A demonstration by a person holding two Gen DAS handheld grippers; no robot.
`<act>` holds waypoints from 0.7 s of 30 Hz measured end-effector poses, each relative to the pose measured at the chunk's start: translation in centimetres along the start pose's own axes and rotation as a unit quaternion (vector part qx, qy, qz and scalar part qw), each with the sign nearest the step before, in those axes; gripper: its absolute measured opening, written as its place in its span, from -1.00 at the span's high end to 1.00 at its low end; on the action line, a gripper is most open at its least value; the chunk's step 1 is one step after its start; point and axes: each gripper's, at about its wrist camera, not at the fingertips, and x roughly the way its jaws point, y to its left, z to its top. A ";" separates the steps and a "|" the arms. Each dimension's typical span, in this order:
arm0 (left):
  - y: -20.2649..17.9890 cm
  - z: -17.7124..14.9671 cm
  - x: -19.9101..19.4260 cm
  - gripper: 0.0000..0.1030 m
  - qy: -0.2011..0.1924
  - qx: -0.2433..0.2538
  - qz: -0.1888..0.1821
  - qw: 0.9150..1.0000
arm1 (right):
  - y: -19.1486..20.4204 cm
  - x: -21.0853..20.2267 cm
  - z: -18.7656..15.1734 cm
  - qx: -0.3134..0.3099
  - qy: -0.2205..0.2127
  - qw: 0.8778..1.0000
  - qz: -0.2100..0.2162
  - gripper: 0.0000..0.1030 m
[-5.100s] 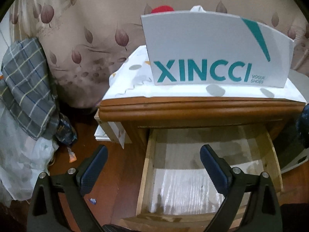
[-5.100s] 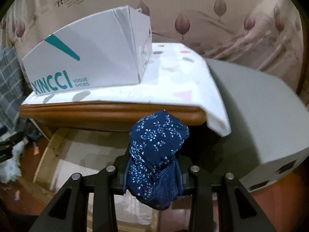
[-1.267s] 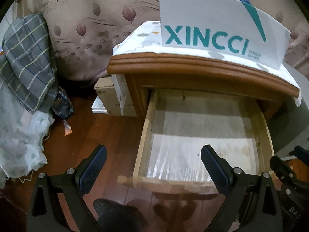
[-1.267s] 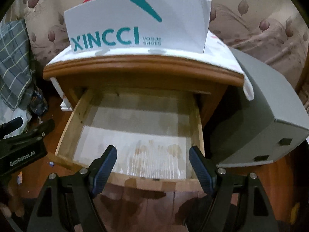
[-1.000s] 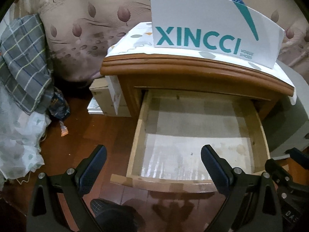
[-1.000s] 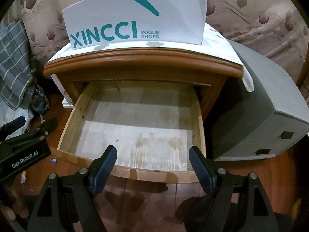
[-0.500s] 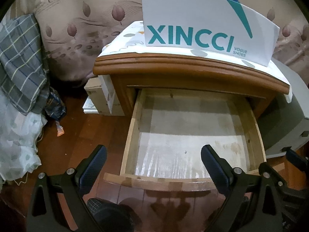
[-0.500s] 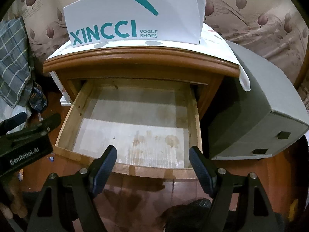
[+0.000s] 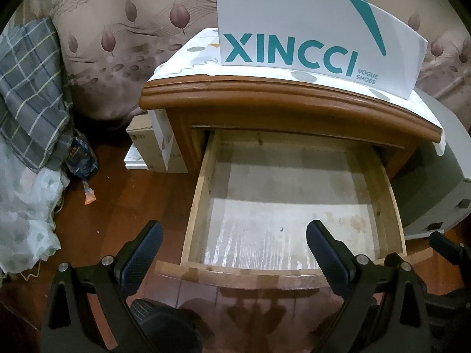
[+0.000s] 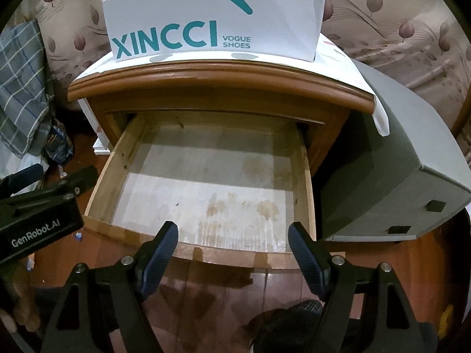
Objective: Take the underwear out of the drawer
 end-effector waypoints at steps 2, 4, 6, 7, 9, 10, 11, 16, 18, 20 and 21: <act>0.0 0.0 0.1 -0.88 0.003 0.002 0.002 1.000 | 0.0 0.1 0.0 -0.001 0.002 1.000 0.002 -0.54; 0.0 0.0 0.1 -0.88 0.004 0.000 0.003 1.000 | 0.0 0.1 0.0 -0.001 0.002 1.000 0.001 -0.54; -0.1 -0.1 0.1 -0.88 0.003 -0.001 0.001 1.000 | 0.0 0.1 0.0 -0.001 0.003 1.000 0.001 -0.54; -0.1 -0.1 0.1 -0.88 0.002 -0.002 0.002 1.000 | 0.1 0.1 0.0 -0.001 0.004 1.000 0.002 -0.54; 0.0 -0.1 0.0 -0.88 0.002 -0.003 0.002 1.000 | 0.2 0.1 0.0 -0.005 0.004 1.000 0.000 -0.54; 0.0 -0.1 0.0 -0.88 0.001 -0.003 0.002 1.000 | 0.3 0.1 0.0 -0.006 0.005 1.000 0.000 -0.54; 0.0 -0.1 0.0 -0.88 0.000 -0.004 0.004 1.000 | 0.4 0.2 0.0 -0.007 0.005 1.000 0.001 -0.54; 0.1 -0.1 -0.2 -0.88 -0.006 -0.001 0.004 1.000 | 0.9 -0.1 0.1 -0.014 0.002 1.000 0.003 -0.54; 0.1 -0.1 -0.1 -0.88 -0.006 0.001 0.006 1.000 | 1.0 -0.1 0.1 -0.014 0.002 1.000 0.007 -0.54; 0.1 -0.1 -0.1 -0.88 -0.005 -0.001 0.006 1.000 | 1.1 -0.1 0.1 -0.014 0.004 1.000 0.008 -0.54; 0.2 -0.1 -0.1 -0.88 -0.005 -0.002 0.006 1.000 | 1.0 -0.1 0.1 -0.014 0.004 1.000 0.009 -0.54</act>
